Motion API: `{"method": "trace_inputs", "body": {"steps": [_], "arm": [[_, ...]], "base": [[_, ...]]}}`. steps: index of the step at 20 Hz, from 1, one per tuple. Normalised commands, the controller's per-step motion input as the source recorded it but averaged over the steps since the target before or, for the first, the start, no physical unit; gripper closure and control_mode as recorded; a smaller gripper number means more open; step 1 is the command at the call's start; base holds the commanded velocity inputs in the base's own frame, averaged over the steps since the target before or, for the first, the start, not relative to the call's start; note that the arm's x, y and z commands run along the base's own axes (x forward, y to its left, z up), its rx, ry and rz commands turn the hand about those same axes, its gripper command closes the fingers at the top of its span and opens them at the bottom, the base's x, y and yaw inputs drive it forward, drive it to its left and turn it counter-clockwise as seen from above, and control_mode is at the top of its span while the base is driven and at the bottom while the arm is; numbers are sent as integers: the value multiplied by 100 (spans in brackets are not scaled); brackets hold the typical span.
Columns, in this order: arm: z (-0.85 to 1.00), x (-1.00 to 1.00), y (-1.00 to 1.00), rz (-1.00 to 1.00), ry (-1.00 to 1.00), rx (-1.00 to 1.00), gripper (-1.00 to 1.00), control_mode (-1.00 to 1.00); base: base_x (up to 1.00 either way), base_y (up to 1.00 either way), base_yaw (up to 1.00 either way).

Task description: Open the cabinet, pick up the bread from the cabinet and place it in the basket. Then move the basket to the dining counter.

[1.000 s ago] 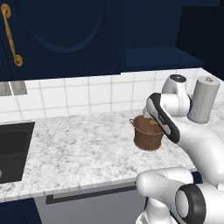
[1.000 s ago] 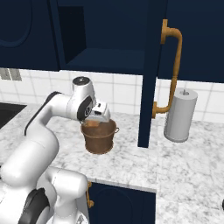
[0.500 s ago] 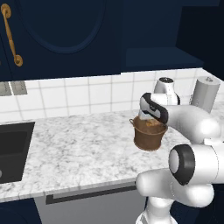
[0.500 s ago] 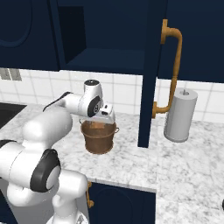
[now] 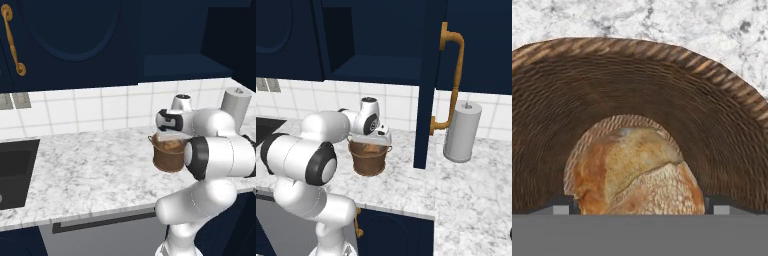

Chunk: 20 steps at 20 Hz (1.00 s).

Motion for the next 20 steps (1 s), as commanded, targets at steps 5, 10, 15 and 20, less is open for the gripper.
{"method": "trace_inputs", "body": {"steps": [5,10,15,20], "arm": [[-31,28,0,1,2,0,100,-100],[-26,17,3,1,0,0,-100,-100],[-7,-7,11,1,-1,0,-100,-100],[0,-18,0,0,-7,0,-100,-100]], "base": [[0,0,0],[0,0,0],[0,0,0],[0,0,0]]}}
